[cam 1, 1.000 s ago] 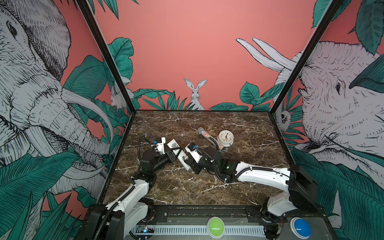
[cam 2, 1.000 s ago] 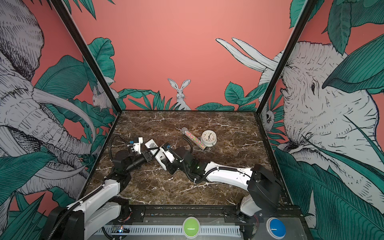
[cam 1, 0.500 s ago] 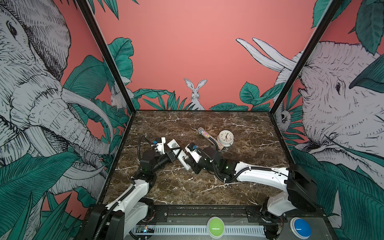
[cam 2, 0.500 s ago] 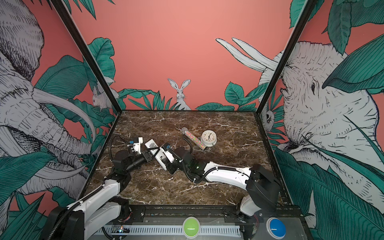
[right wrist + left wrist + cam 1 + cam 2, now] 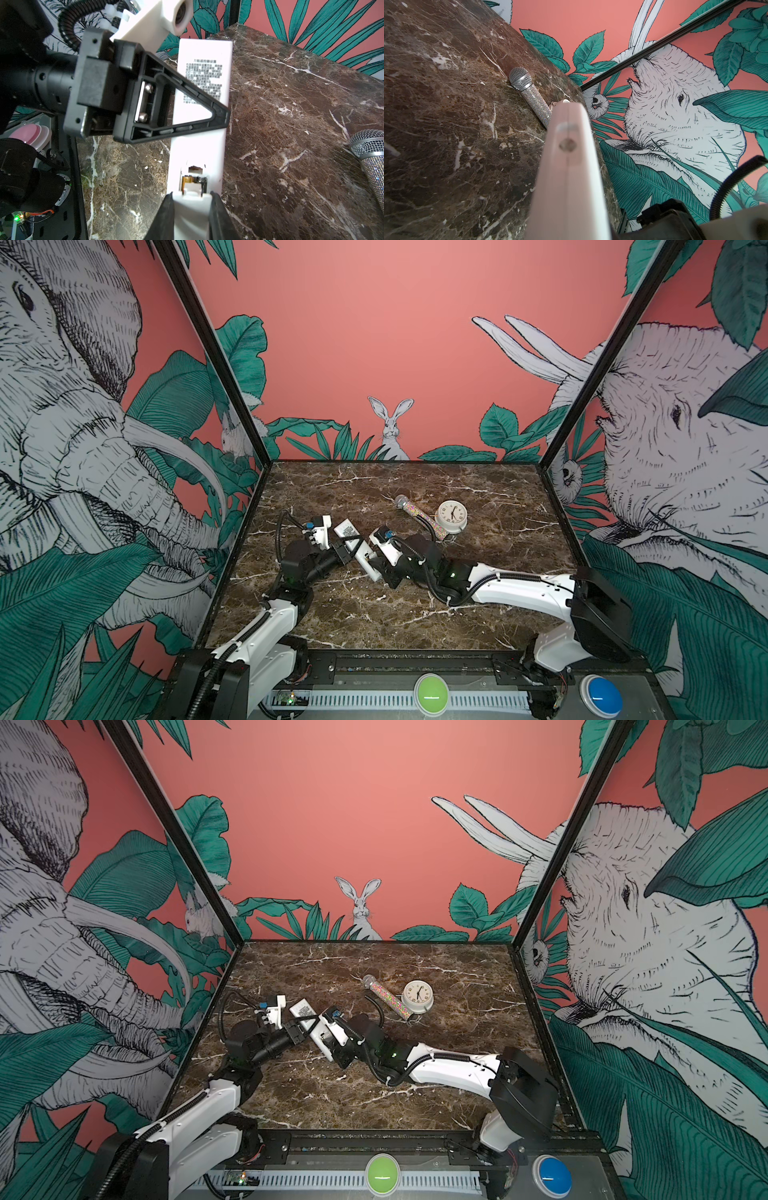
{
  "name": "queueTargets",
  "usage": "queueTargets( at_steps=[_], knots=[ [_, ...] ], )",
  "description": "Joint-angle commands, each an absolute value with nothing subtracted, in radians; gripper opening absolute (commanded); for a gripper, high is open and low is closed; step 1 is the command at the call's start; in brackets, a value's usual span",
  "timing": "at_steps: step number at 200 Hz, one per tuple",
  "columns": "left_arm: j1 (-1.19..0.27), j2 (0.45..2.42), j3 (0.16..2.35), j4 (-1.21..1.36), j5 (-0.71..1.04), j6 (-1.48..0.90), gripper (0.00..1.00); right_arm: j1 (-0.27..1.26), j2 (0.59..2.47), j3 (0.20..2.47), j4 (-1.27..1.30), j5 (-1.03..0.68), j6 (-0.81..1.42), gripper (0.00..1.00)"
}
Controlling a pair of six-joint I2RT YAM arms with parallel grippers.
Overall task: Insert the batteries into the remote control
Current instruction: 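Lower the cover onto the battery compartment and slide it closed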
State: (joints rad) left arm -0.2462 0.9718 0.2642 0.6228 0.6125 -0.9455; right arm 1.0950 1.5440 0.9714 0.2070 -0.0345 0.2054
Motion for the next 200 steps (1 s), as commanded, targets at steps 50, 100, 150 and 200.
queueTargets(
  at_steps=[50, 100, 150, 200],
  knots=[
    [-0.244, 0.966, 0.259, 0.687, 0.624, -0.953, 0.00, 1.102, 1.568, 0.968, 0.245, -0.040, 0.204, 0.28],
    [-0.244, 0.970, 0.262, 0.687, 0.626, -0.950, 0.00, 1.102, 1.563, 0.970, 0.245, -0.044, 0.204, 0.41],
    [-0.244, 0.975, 0.265, 0.688, 0.626, -0.949, 0.00, 1.102, 1.539, 0.972, 0.232, -0.035, 0.202, 0.47],
    [-0.244, 0.974, 0.279, 0.655, 0.652, -0.918, 0.00, 1.102, 1.452, 1.018, 0.045, -0.063, 0.120, 0.51]
  ],
)
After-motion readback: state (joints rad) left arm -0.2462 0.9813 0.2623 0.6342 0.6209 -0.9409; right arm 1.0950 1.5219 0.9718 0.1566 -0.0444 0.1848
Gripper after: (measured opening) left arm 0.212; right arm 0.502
